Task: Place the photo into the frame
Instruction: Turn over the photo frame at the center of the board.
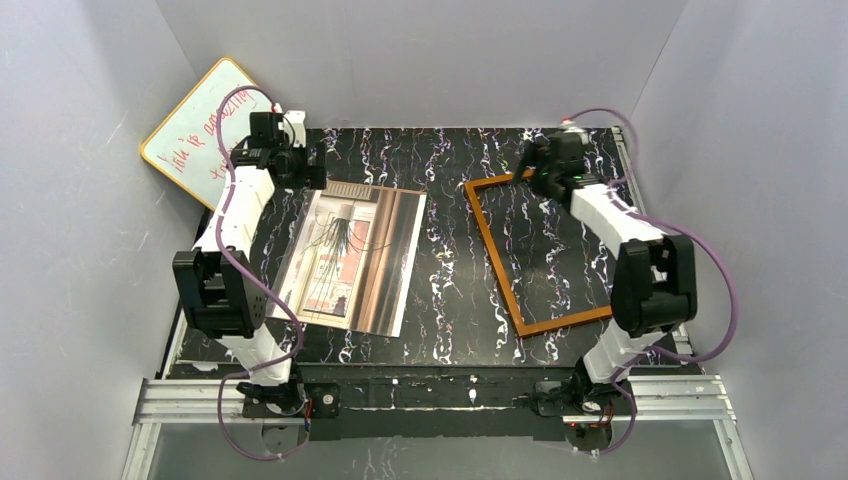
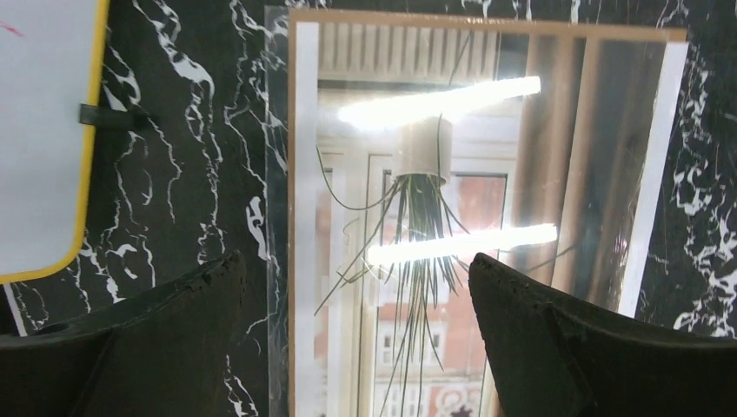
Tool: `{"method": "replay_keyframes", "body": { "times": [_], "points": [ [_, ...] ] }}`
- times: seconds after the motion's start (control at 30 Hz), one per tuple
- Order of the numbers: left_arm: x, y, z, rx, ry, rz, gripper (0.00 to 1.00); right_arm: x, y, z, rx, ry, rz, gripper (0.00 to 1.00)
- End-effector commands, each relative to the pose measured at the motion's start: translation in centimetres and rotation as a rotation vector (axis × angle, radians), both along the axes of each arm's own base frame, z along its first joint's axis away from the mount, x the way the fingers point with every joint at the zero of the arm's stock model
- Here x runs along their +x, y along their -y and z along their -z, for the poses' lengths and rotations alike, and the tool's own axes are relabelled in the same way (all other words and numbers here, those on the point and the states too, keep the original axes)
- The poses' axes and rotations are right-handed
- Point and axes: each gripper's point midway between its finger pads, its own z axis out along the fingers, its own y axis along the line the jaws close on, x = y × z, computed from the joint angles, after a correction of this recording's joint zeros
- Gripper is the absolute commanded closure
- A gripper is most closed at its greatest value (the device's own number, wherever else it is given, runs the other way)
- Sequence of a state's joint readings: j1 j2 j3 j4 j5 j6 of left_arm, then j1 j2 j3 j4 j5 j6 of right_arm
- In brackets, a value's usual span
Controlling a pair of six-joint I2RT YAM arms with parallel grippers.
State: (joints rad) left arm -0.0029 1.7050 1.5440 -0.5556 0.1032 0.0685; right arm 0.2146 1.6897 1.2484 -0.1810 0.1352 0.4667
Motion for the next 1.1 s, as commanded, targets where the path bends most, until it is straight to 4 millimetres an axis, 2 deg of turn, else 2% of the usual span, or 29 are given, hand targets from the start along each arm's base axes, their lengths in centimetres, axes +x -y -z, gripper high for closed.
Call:
{"method": "replay_keyframes", "body": {
  "times": [0.0, 0.23, 0.47, 0.6, 0.73, 0.9, 1.07],
  "points": [
    [-3.5, 1.0, 2.2, -0.025, -0.230, 0.096, 0.02, -4.3, -4.1, 1.7, -0.147, -0.140, -0.152, 0.01],
    [-4.9, 1.0, 3.3, -0.012, -0.279, 0.149, 0.02, -10.4, -6.7, 5.3, -0.201, -0.240, -0.227, 0.09],
    [-6.7, 1.6, 4.2, -0.035, -0.342, 0.188, 0.02, -13.9, -6.9, 8.1, -0.247, -0.309, -0.246, 0.18],
    [-7.4, 1.8, 4.2, -0.044, -0.355, 0.202, 0.02, -14.9, -6.7, 9.4, -0.261, -0.336, -0.248, 0.23],
    [-8.0, 2.0, 4.2, -0.051, -0.370, 0.211, 0.02, -15.2, -6.4, 10.3, -0.283, -0.353, -0.244, 0.34],
    [-8.5, 2.9, 4.1, -0.051, -0.380, 0.232, 0.02, -15.1, -6.5, 11.3, -0.299, -0.360, -0.248, 0.42],
    [-8.3, 4.0, 3.1, -0.044, -0.366, 0.257, 0.02, -14.4, -6.9, 11.9, -0.308, -0.360, -0.254, 0.55]
  ]
}}
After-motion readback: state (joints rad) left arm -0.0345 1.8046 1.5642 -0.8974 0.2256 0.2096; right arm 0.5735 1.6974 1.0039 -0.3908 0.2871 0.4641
